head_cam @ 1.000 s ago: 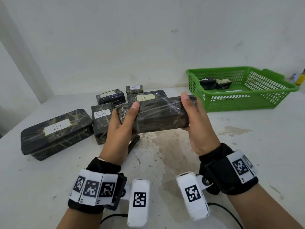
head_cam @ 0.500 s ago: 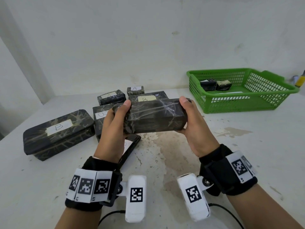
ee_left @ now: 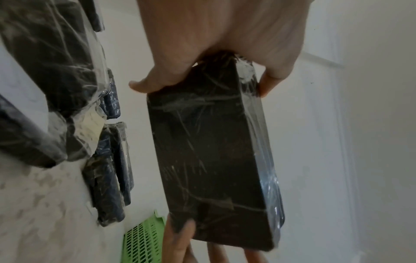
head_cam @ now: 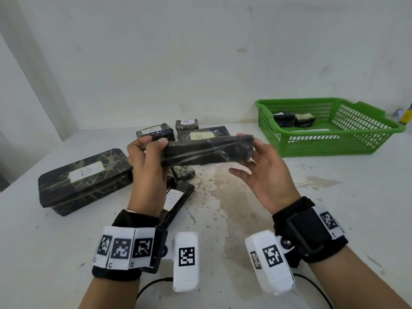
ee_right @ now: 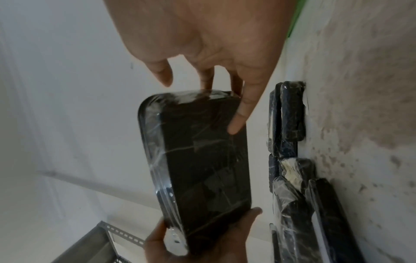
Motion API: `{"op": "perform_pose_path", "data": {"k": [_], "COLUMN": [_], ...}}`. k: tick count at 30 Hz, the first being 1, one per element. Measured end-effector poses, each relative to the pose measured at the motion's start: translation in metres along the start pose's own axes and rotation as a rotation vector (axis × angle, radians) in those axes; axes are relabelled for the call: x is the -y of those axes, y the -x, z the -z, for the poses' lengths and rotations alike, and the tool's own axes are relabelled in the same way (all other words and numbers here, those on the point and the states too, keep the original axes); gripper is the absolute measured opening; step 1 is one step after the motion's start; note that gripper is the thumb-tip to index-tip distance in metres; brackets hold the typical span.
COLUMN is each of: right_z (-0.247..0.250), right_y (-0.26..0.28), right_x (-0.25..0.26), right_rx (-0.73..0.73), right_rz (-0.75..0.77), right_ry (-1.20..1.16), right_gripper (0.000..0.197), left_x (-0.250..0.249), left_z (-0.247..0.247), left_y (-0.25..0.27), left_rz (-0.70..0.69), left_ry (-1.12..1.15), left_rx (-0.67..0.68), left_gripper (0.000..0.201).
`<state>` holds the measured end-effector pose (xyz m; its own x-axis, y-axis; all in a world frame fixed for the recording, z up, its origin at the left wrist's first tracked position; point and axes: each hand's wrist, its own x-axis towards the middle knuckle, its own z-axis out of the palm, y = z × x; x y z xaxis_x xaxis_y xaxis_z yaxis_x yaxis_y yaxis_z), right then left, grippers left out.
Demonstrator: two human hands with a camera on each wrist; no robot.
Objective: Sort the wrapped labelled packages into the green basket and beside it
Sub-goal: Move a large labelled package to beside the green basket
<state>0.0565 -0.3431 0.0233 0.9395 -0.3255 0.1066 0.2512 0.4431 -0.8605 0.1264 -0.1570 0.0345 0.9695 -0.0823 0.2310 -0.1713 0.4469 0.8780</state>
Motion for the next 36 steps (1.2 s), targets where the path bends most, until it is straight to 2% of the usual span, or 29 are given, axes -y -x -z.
{"op": "perform_pose_path", "data": {"k": [2, 3, 7, 8, 10, 12, 14, 16, 18, 20, 22, 24, 26, 28, 30, 32, 36], "right_z": [0.001, 0.001, -0.003, -0.003, -0.003, -0.004, -0.004, -0.004, -0.003, -0.002, -0.002, -0.002, -0.004, -0.007, -0.01, -0.01, -0.012], "right_y": [-0.002, -0.002, 0.001, 0.002, 0.002, 0.002, 0.001, 0.001, 0.001, 0.003, 0.004, 0.004, 0.005, 0.005, 0.007, 0.008, 0.011], "right_x": [0.001, 0.001, 0.004, 0.005, 0.004, 0.003, 0.002, 0.001, 0.0, -0.001, -0.002, -0.002, 0.001, 0.004, 0.003, -0.001, 0.001], "right_rx": [-0.011, -0.009, 0.098, 0.119, 0.149, 0.187, 0.196, 0.167, 0.139, 0.129, 0.133, 0.162, 0.196, 0.189, 0.146, 0.089, 0.044], "right_rz": [-0.001, -0.01, -0.081, -0.084, -0.081, -0.076, -0.044, 0.009, 0.063, 0.101, 0.126, 0.116, 0.095, 0.111, 0.168, 0.225, 0.259], "right_ry": [-0.029, -0.033, 0.055, 0.056, -0.023, -0.13, -0.16, -0.113, -0.028, 0.083, 0.191, 0.219, 0.183, 0.176, 0.183, 0.222, 0.267], "right_gripper": [0.021, 0.023, 0.046, 0.05, 0.054, 0.061, 0.061, 0.049, 0.038, 0.031, 0.029, 0.026, 0.027, 0.035, 0.027, 0.019, 0.019], "left_x": [0.0, 0.002, 0.004, 0.004, 0.006, 0.009, 0.012, 0.014, 0.014, 0.015, 0.015, 0.016, 0.014, 0.013, 0.013, 0.012, 0.005], "left_z": [0.0, 0.0, -0.005, -0.006, -0.007, -0.007, -0.006, -0.003, 0.0, 0.0, -0.004, -0.009, -0.012, -0.013, -0.014, -0.016, -0.017], "left_y": [-0.003, -0.004, -0.003, -0.002, -0.001, 0.0, 0.0, 0.0, -0.001, 0.001, 0.005, 0.011, 0.014, 0.015, 0.017, 0.02, 0.023], "left_rz": [0.041, 0.061, 0.146, 0.165, 0.203, 0.232, 0.239, 0.24, 0.244, 0.247, 0.239, 0.174, 0.077, 0.021, 0.004, 0.03, 0.079], "left_ry": [0.036, 0.07, 0.139, 0.126, 0.091, 0.051, -0.008, -0.066, -0.09, -0.062, -0.022, -0.048, -0.091, -0.085, -0.073, -0.071, -0.062], "left_rx": [-0.034, -0.035, 0.018, 0.016, 0.014, 0.02, 0.035, 0.084, 0.183, 0.305, 0.421, 0.48, 0.433, 0.372, 0.346, 0.346, 0.371], "left_gripper": [0.057, 0.055, 0.05, 0.043, 0.027, 0.026, 0.038, 0.056, 0.077, 0.085, 0.081, 0.068, 0.049, 0.038, 0.032, 0.029, 0.038]}}
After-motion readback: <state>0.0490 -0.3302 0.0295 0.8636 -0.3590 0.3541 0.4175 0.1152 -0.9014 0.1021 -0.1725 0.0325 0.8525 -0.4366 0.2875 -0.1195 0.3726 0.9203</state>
